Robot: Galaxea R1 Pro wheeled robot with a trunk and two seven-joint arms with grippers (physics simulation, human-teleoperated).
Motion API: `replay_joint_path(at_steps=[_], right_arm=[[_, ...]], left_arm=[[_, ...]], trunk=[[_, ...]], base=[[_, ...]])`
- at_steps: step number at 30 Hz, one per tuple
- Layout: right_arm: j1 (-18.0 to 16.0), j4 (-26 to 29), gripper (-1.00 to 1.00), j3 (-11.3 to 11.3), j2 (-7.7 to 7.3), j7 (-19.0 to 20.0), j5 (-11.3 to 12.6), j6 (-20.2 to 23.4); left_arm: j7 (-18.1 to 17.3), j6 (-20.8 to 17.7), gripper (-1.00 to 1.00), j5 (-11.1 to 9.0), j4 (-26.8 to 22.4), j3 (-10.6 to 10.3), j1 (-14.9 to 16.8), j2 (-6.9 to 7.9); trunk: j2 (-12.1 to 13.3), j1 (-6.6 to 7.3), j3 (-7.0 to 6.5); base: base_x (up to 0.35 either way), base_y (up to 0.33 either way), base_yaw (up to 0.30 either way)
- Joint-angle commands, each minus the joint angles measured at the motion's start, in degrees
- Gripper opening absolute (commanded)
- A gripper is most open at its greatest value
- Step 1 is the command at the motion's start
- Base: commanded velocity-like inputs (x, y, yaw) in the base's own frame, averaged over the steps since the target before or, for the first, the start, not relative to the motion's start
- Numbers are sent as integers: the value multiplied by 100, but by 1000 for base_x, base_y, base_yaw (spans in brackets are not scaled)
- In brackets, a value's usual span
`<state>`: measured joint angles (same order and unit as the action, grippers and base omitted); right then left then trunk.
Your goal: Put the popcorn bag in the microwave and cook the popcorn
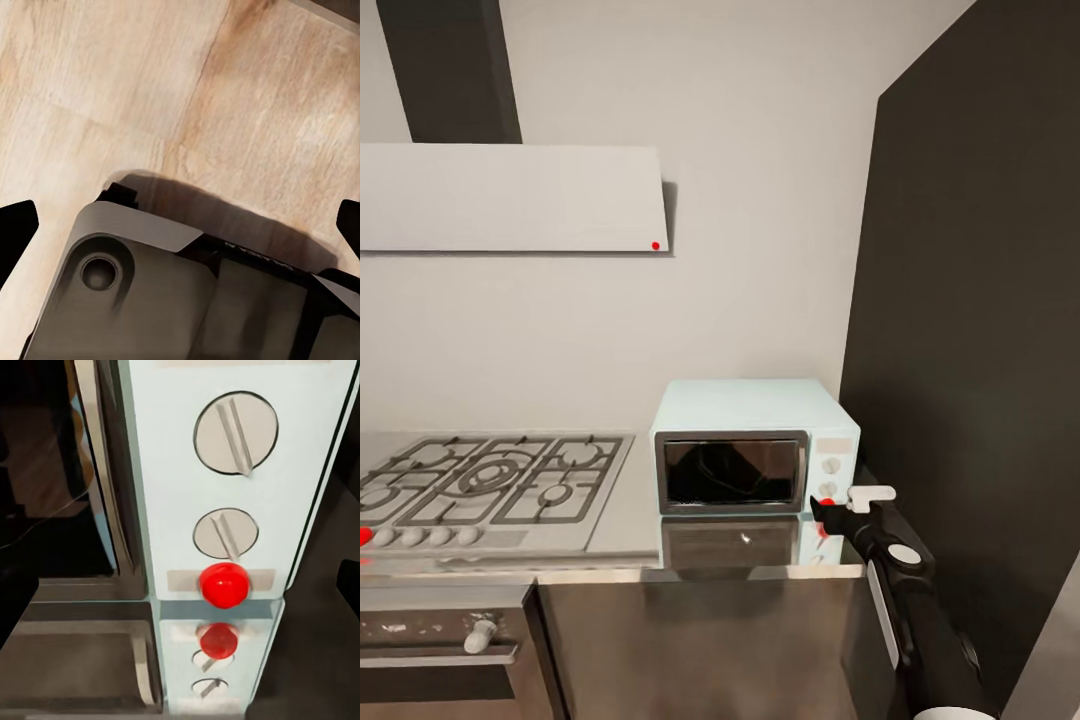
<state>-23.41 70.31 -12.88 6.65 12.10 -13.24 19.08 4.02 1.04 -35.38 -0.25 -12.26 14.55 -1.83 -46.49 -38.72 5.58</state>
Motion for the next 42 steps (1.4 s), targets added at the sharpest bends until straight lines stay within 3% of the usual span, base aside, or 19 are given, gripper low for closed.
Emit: replay_joint_path(at_steps=[1, 16, 21, 24, 42], right_arm=[[-6, 1, 100, -24, 5, 60, -54, 24], [-6, -864, 100, -54, -6, -11, -30, -60], [-6, -886, 100, -494, -13, 75, -44, -44], [-6, -887, 100, -551, -97, 76, -51, -42], [-6, -887, 100, -546, -135, 26, -82, -62]], left_arm=[[21, 11, 100, -39, -1, -48, 4, -2], [20, 11, 100, -39, -9, -48, 4, -6], [20, 11, 100, -39, -10, -48, 4, -10], [20, 11, 100, -39, -10, -50, 4, -10], [20, 11, 100, -39, -10, -48, 4, -2]], trunk=[[-7, -2, 10], [-7, -2, 10], [-7, -2, 10], [-7, -2, 10], [-7, -2, 10]], base=[[13, 0, 0], [1, 0, 0], [0, 0, 0], [0, 0, 0], [110, 0, 0]])
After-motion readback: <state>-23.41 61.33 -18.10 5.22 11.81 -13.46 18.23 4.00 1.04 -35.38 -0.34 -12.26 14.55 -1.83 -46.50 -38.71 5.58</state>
